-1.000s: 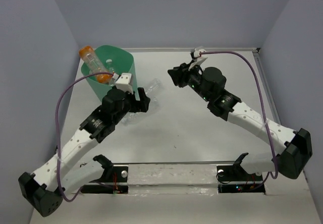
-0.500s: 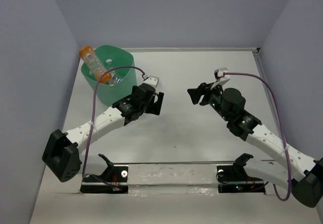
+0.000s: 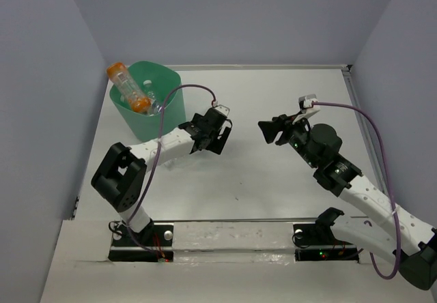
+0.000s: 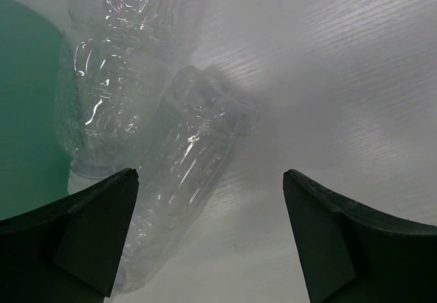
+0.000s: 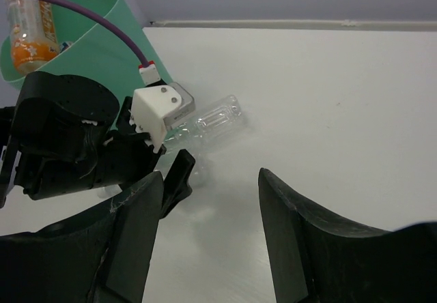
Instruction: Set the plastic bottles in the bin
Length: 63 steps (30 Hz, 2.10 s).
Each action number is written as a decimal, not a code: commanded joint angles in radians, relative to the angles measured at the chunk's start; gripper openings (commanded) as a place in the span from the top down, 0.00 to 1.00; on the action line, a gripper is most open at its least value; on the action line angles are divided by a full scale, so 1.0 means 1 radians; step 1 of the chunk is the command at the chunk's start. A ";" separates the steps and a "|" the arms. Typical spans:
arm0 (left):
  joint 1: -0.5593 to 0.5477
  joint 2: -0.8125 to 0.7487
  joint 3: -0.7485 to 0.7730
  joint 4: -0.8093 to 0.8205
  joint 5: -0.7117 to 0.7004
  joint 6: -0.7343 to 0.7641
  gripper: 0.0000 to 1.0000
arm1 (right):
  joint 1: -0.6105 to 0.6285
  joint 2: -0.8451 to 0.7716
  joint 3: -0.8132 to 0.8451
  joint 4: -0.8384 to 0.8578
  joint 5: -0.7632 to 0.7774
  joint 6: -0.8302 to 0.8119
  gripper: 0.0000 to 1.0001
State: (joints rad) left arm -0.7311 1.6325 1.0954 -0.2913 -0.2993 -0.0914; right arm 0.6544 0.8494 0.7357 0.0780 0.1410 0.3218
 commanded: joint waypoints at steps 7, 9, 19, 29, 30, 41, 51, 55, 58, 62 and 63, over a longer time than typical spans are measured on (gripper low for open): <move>0.022 0.072 0.027 0.001 -0.018 0.022 0.03 | -0.007 -0.001 -0.013 0.023 -0.027 -0.003 0.38; 0.022 0.098 0.032 -0.006 -0.026 0.027 0.03 | -0.007 0.002 -0.012 0.023 -0.032 -0.004 0.38; -0.004 0.092 0.012 -0.005 0.126 -0.025 0.17 | -0.007 0.010 -0.012 0.023 -0.020 -0.009 0.38; -0.050 0.035 0.023 0.037 0.126 -0.068 0.68 | -0.016 -0.018 -0.024 0.022 0.008 -0.016 0.38; -0.051 0.018 0.024 0.041 0.127 -0.076 0.70 | -0.016 -0.022 -0.025 0.022 0.009 -0.017 0.38; -0.031 -0.377 0.156 0.041 0.034 -0.131 0.86 | -0.016 -0.027 -0.032 0.020 0.008 -0.015 0.38; 0.102 -0.661 0.277 0.170 -0.247 -0.090 0.90 | -0.016 0.004 -0.024 0.023 -0.023 -0.003 0.38; 0.208 -0.671 0.307 0.323 -0.279 -0.080 0.90 | -0.016 0.023 -0.021 0.028 -0.043 0.002 0.39; 0.263 -0.605 0.337 0.411 -0.320 -0.051 0.91 | -0.016 0.030 -0.022 0.031 -0.046 0.003 0.39; 0.335 -0.508 0.365 0.510 -0.337 0.004 0.92 | -0.016 0.027 -0.030 0.040 -0.050 0.000 0.39; 0.357 -0.493 0.357 0.555 -0.324 0.008 0.92 | -0.016 0.024 -0.032 0.042 -0.050 0.002 0.39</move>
State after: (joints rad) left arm -0.4408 1.0534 1.4429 0.0765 -0.5892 -0.1390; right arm 0.6472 0.8848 0.7040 0.0753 0.1051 0.3191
